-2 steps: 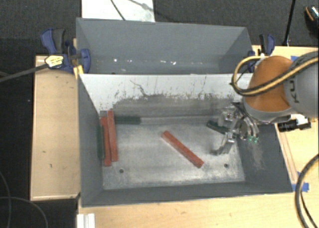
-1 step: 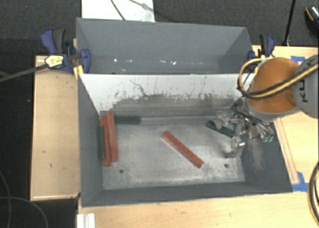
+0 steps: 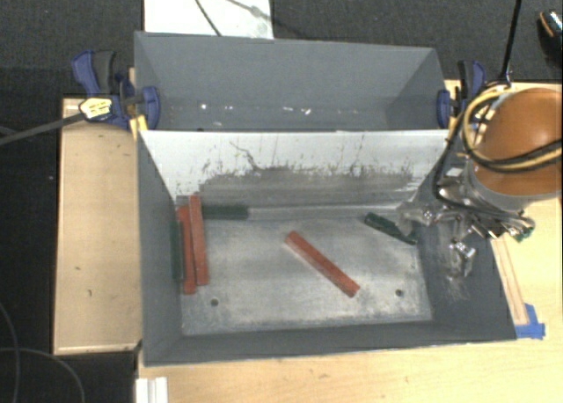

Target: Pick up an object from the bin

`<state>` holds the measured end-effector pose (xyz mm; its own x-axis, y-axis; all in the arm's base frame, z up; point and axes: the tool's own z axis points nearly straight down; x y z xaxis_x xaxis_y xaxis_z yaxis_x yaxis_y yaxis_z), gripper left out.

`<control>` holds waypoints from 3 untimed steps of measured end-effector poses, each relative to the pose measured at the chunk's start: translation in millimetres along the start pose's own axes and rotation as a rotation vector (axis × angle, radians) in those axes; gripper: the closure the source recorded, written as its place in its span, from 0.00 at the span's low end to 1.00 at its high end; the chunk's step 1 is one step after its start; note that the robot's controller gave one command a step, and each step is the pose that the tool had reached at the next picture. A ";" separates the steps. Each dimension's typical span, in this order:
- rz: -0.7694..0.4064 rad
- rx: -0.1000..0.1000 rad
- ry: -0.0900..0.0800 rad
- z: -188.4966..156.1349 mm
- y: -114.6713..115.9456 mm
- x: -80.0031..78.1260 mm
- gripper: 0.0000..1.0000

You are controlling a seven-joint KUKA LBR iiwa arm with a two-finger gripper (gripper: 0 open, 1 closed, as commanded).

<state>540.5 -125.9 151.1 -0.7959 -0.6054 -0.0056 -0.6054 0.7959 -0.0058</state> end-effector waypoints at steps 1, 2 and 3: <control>0.426 -0.008 0.007 82.6 9.5 -38.4 0.00; 0.372 -0.007 0.000 80.4 112.7 -124.5 0.00; 0.075 -0.004 -0.002 40.6 141.9 -159.8 0.00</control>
Offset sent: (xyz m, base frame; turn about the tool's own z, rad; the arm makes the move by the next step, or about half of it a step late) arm 0.0255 0.0287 -0.0811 0.4265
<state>582.1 83.8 110.5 -0.8392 -0.5438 -0.0074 -0.5438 0.8392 -0.0009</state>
